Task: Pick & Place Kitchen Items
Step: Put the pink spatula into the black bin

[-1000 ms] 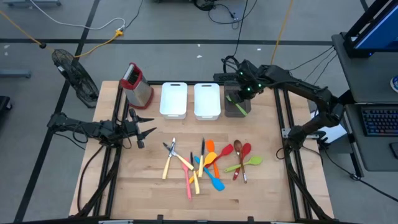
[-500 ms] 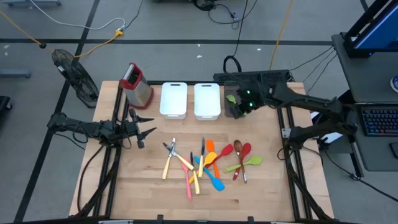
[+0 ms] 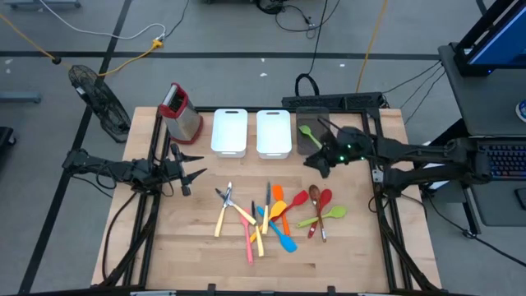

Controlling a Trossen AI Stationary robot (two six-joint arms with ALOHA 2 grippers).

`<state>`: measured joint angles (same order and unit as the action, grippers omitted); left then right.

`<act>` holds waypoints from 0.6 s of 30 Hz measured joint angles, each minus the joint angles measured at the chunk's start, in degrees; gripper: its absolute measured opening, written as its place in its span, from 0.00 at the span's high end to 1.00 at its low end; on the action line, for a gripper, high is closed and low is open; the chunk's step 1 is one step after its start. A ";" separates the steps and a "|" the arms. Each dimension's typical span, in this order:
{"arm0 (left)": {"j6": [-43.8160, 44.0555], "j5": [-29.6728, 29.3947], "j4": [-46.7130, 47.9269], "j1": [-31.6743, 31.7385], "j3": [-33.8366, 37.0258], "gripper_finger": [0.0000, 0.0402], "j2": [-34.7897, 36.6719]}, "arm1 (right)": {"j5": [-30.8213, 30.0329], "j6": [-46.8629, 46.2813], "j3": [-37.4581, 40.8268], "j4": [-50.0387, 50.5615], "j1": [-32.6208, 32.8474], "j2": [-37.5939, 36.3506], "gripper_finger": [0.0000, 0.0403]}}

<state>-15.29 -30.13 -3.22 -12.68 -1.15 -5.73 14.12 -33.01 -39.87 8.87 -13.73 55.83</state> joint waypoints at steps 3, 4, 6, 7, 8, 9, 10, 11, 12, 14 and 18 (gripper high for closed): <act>0.02 0.00 0.00 0.00 -0.01 0.50 0.02 | 3.60 1.18 2.55 -4.94 2.29 -0.85 0.67; 0.02 0.00 0.00 0.01 -0.02 0.50 0.02 | 5.03 1.11 3.43 -6.83 3.01 -0.88 0.67; 0.11 0.00 0.00 0.01 -0.02 0.50 0.02 | 7.38 0.87 5.17 -11.36 4.54 -0.69 0.67; 0.31 0.00 0.00 0.00 0.00 0.50 0.02 | 8.46 0.79 6.03 -13.79 5.39 -0.54 0.67; 0.43 0.00 0.00 0.01 -0.01 0.50 0.02 | 8.94 0.48 7.00 -16.12 6.19 -0.36 0.67; 0.51 0.00 0.00 0.00 -0.01 0.50 -0.01 | 9.71 0.28 7.86 -18.12 6.89 -0.06 0.67; 0.56 0.00 0.00 0.00 -0.01 0.50 0.02 | 10.08 0.28 8.70 -20.20 7.57 0.35 0.67; 0.60 0.00 0.00 -0.01 -0.02 0.50 0.02 | 10.10 0.42 9.50 -22.09 8.15 0.74 0.67; 0.74 0.00 0.00 -0.01 0.00 0.50 0.02 | 10.08 0.79 10.22 -23.56 8.65 1.08 0.67; 0.79 0.02 0.00 -0.01 -0.01 0.50 -0.01 | 10.05 1.64 11.28 -26.10 9.39 1.92 0.67; 1.57 0.00 0.00 0.01 -0.02 0.50 0.01 | 10.06 6.76 11.55 -26.44 10.26 3.44 0.67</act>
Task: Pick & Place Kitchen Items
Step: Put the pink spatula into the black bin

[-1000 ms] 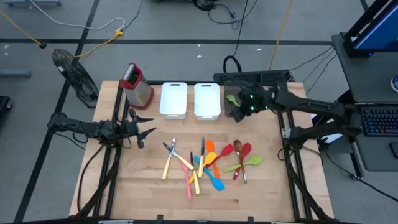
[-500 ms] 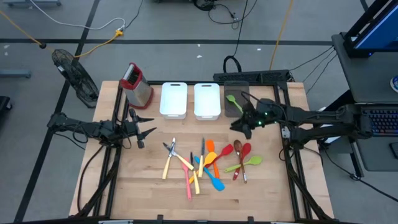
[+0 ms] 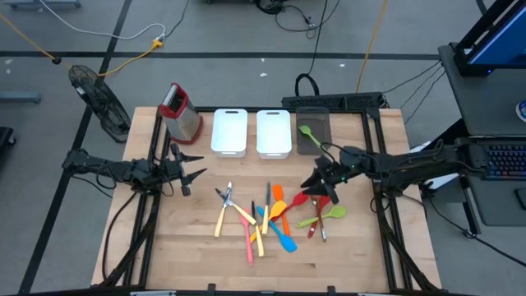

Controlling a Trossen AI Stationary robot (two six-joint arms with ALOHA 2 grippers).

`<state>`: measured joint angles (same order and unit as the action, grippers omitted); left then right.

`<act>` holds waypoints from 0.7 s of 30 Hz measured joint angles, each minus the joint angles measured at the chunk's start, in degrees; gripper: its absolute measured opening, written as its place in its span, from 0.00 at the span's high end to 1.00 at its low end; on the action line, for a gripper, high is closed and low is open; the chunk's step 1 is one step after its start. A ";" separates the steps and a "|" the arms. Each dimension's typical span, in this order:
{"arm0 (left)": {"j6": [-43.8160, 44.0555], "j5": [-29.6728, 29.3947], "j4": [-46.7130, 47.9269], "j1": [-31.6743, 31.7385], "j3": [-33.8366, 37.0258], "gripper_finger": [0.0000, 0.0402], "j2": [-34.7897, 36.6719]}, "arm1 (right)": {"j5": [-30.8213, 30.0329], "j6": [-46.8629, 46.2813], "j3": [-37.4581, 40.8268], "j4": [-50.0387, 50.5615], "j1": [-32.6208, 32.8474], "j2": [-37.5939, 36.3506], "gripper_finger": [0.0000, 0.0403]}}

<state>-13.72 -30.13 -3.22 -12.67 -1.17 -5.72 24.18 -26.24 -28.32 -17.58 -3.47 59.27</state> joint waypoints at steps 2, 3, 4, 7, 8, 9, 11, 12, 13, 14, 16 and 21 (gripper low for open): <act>0.73 0.02 0.00 -0.01 0.00 0.50 0.00 | -0.02 3.48 0.00 0.08 0.24 0.62 0.67; 0.85 0.02 0.00 -0.02 0.01 0.50 0.00 | -0.02 4.97 0.00 0.02 0.24 0.97 0.67; 0.86 0.02 0.00 -0.01 0.01 0.50 0.00 | -0.02 6.15 0.00 0.04 0.24 1.36 0.67; 0.88 0.02 0.00 0.00 0.00 0.50 0.00 | -0.04 8.61 0.00 0.56 0.24 2.52 0.67; 0.88 0.02 0.00 -0.02 0.00 0.50 -0.02 | -0.02 9.28 0.00 0.77 0.24 2.90 0.67; 0.88 0.02 0.00 0.00 0.00 0.50 0.00 | -0.04 10.01 0.00 1.38 0.24 3.20 0.67; 0.90 0.02 0.00 -0.01 0.00 0.50 0.00 | -0.02 11.43 0.00 2.21 0.26 3.89 0.67; 0.90 0.02 0.00 0.00 0.00 0.50 0.00 | -0.02 12.12 -0.02 2.72 0.26 4.24 0.67; 0.90 0.02 0.00 -0.01 0.00 0.50 0.00 | -0.03 12.56 -0.14 3.58 0.26 4.53 0.67; 0.90 0.02 0.00 0.00 0.00 0.50 -0.01 | -0.04 12.93 -0.33 4.43 0.26 4.72 0.67; 0.90 0.02 0.00 0.00 0.00 0.50 0.00 | -0.04 14.05 -1.22 6.34 0.26 5.30 0.67; 0.90 0.04 0.01 -0.01 0.00 0.50 -0.01 | -0.07 18.37 -4.32 12.59 0.26 6.75 0.67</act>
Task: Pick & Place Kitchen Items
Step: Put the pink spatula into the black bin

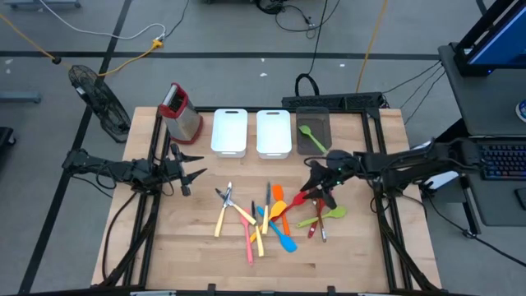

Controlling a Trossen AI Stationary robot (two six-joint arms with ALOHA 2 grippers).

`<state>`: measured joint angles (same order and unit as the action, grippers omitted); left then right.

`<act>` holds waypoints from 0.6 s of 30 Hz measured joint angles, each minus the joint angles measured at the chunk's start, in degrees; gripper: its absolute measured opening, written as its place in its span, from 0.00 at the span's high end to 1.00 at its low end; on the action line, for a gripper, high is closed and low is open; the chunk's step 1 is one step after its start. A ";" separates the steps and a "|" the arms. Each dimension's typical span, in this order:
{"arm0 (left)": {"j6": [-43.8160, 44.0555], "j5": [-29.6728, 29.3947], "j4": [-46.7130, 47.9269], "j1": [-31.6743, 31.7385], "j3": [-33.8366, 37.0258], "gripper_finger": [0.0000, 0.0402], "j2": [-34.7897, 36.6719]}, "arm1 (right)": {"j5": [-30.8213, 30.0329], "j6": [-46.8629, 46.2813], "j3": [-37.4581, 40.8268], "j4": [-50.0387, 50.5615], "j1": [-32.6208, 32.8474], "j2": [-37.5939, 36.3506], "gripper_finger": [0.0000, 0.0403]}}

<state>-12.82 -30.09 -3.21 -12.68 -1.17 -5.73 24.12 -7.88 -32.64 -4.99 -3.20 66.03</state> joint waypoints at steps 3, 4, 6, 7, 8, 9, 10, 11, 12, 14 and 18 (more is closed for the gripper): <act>0.00 0.00 0.00 0.00 0.00 0.50 -0.01 | -0.01 1.42 -1.73 2.38 0.00 0.80 0.67; 0.05 0.00 -0.01 -0.01 0.00 0.50 0.00 | 0.00 1.53 -2.15 2.76 0.00 0.96 0.67; 0.64 0.04 0.01 -0.01 0.00 0.50 -0.01 | 0.00 1.42 -2.79 3.08 0.00 1.06 0.67; 1.17 0.04 -0.01 -0.01 0.00 0.50 -0.01 | 0.00 0.77 -2.99 3.15 0.00 1.04 0.67; 1.61 0.05 -0.01 -0.01 0.00 0.50 0.01 | 0.00 -0.23 -3.25 3.17 0.03 0.97 0.67; 2.05 0.07 0.01 0.01 0.00 0.50 -0.01 | -0.07 -1.62 -3.47 3.14 0.27 0.85 0.67; 2.45 0.05 0.01 0.01 0.00 0.50 0.01 | -0.09 -3.01 -3.65 3.14 0.61 0.76 0.67; 2.76 0.07 0.00 0.00 0.00 0.50 0.00 | -0.09 -4.24 -3.86 3.11 1.10 0.74 0.67; 2.84 0.09 0.00 0.00 0.00 0.50 -0.01 | -0.07 -5.22 -4.03 3.11 1.78 0.75 0.67; 2.86 0.09 -0.01 -0.01 0.00 0.50 0.00 | -0.08 -7.42 -4.37 3.20 3.41 0.76 0.67; 2.80 0.09 -0.03 -0.01 0.00 0.50 -0.01 | -1.20 -9.98 -5.24 3.15 6.92 0.76 0.67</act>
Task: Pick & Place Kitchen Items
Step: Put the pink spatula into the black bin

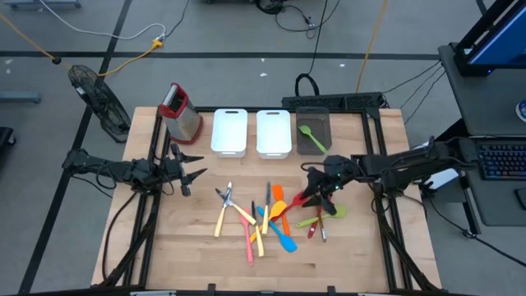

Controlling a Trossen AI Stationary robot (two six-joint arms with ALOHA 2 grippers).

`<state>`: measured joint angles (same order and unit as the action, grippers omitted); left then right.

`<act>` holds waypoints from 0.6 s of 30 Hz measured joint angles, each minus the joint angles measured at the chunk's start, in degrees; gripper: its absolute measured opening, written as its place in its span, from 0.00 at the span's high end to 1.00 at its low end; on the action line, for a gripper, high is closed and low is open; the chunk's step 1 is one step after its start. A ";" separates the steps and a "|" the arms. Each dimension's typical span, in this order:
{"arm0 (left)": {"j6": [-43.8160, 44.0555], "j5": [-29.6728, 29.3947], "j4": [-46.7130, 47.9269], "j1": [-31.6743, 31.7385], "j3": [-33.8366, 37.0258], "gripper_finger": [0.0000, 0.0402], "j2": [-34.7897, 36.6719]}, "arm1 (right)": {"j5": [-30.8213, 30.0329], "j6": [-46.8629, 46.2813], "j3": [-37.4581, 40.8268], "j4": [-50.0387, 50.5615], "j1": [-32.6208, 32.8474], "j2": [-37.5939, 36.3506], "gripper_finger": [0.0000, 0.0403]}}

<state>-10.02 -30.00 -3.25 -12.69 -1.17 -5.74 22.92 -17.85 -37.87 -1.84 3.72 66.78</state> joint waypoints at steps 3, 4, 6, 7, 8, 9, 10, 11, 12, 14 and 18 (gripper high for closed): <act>-0.16 0.02 -0.62 0.02 0.01 0.50 0.00 | -3.97 -0.96 -0.53 0.00 2.52 0.00 0.67; -0.20 0.02 -1.34 0.01 0.02 0.50 0.00 | -5.27 -0.92 -0.76 0.03 3.27 0.00 0.67; -0.20 0.00 -3.25 0.00 0.02 0.50 0.02 | -8.10 -0.21 -1.26 -0.06 4.62 0.00 0.67; -0.24 -0.02 -4.06 0.02 0.02 0.50 0.02 | -9.56 0.47 -1.48 -0.04 5.22 0.00 0.67; -0.26 -0.02 -4.95 0.02 0.02 0.50 0.00 | -10.85 0.94 -1.69 -0.05 5.68 0.00 0.67; -0.38 -0.04 -5.89 0.00 0.02 0.50 0.00 | -12.01 1.38 -1.82 -0.06 6.04 0.00 0.67; -1.00 -0.18 -6.78 0.00 0.02 0.50 0.02 | -12.73 1.70 -1.84 -0.24 6.26 0.00 0.67; -1.99 -0.47 -7.53 0.02 0.02 0.50 0.02 | -13.00 1.96 -1.83 -0.24 6.28 0.00 0.67; -3.02 -0.52 -8.10 0.00 0.02 0.50 0.01 | -13.70 2.02 -1.83 -0.22 6.28 0.00 0.67; -5.16 -0.54 -9.68 0.01 0.02 0.50 0.02 | -14.12 2.04 -1.85 -0.22 6.09 0.00 0.67; -8.88 2.43 -10.28 0.00 -0.19 0.50 -0.01 | -14.18 1.30 -1.83 -0.37 4.74 -0.51 0.67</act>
<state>-18.90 -27.57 -13.53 -12.69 -1.36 -5.75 8.74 -16.56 -39.70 -2.22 8.46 66.27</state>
